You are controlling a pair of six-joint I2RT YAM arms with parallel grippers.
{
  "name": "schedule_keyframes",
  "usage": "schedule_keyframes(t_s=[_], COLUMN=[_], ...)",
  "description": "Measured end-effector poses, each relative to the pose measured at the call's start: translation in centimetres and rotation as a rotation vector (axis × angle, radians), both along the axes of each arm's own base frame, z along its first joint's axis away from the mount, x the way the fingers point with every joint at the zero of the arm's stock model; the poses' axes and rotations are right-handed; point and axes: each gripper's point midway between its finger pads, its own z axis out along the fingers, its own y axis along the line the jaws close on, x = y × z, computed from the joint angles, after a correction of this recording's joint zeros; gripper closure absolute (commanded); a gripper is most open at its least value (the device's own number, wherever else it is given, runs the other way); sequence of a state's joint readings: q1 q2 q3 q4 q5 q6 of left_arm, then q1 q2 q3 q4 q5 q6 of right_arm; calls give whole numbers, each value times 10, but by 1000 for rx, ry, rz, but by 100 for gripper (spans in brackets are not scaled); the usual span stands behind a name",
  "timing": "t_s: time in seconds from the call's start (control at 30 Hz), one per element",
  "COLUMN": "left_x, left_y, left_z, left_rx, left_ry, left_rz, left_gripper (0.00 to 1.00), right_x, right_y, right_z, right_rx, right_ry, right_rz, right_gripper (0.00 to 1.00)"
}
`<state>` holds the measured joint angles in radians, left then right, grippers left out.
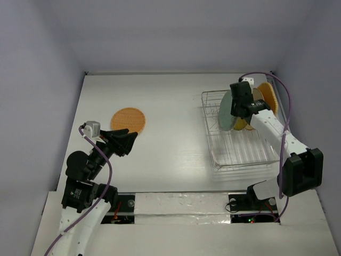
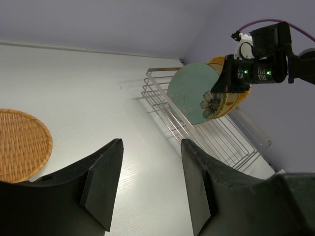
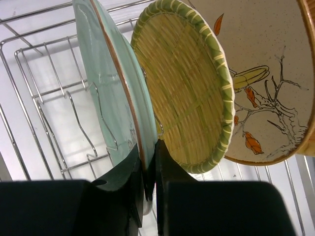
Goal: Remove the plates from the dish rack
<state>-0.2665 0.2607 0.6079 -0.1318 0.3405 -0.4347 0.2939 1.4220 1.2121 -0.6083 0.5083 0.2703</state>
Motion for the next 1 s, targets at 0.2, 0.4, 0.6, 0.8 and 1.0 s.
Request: schedule_keyframes(t_s=[0.2, 0.4, 0.6, 0.8, 1.0], left_x=[0, 1, 2, 3, 3], left_y=[0, 1, 3, 5, 6], left_z=[0, 0, 0, 0, 0], left_rx=[0, 0, 0, 0, 0], left_ry=[0, 0, 0, 0, 0], left_rz=[0, 7, 15, 24, 28], left_gripper=[53, 53, 53, 53, 53], right_x=[-11, -28, -49, -73, -112], right_y=[-5, -17, 11, 113, 221], right_z=[27, 95, 152, 142, 55], right_rx=[-15, 8, 152, 332, 469], right_ry=[-6, -152, -330, -323, -48], right_rz=[11, -2, 125, 473, 808], right_gripper=[100, 100, 100, 100, 100])
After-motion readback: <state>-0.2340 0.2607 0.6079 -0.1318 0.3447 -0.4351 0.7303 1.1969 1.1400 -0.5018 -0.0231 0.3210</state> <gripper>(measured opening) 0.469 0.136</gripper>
